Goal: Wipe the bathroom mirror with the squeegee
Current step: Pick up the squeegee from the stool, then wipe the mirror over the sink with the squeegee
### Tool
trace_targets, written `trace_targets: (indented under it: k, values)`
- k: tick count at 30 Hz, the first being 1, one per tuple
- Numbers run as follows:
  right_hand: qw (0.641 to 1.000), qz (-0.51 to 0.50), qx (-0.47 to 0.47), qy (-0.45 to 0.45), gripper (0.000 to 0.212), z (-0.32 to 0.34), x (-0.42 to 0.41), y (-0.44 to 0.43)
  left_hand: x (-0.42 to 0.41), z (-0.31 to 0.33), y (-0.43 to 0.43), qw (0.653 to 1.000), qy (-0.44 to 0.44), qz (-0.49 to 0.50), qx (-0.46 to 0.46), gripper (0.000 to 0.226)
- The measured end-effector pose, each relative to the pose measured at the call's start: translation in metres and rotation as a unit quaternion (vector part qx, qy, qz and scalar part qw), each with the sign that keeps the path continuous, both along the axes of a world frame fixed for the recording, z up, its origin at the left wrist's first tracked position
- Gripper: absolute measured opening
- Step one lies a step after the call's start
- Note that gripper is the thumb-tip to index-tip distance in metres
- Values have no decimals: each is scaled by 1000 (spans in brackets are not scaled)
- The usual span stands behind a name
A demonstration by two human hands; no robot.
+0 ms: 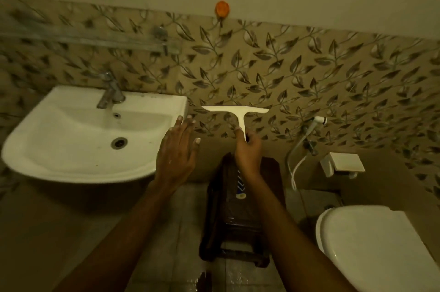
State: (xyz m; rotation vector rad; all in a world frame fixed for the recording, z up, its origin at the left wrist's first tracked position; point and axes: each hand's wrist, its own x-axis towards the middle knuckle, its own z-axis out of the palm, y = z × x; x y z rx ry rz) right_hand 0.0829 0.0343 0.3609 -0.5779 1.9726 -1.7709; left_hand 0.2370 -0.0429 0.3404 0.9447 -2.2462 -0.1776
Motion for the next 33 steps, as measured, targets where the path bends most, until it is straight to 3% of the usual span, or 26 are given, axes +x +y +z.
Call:
trace_targets:
  k: [11,17,20,33]
  values:
    - [984,66,-151,70,26,105,116,-86,107,92,-81,992,65,44,-100,43]
    - [971,30,-209,110,33,156,176,-165,166,151,-169,982,87,40,-163,42]
    - [965,7,-223,137,26,189,198,-199,183,186,-209,977,97,31,-187,42]
    - [927,37,-306,214,19,298,189,-326,182,301,-338,951,144,21,-272,35]
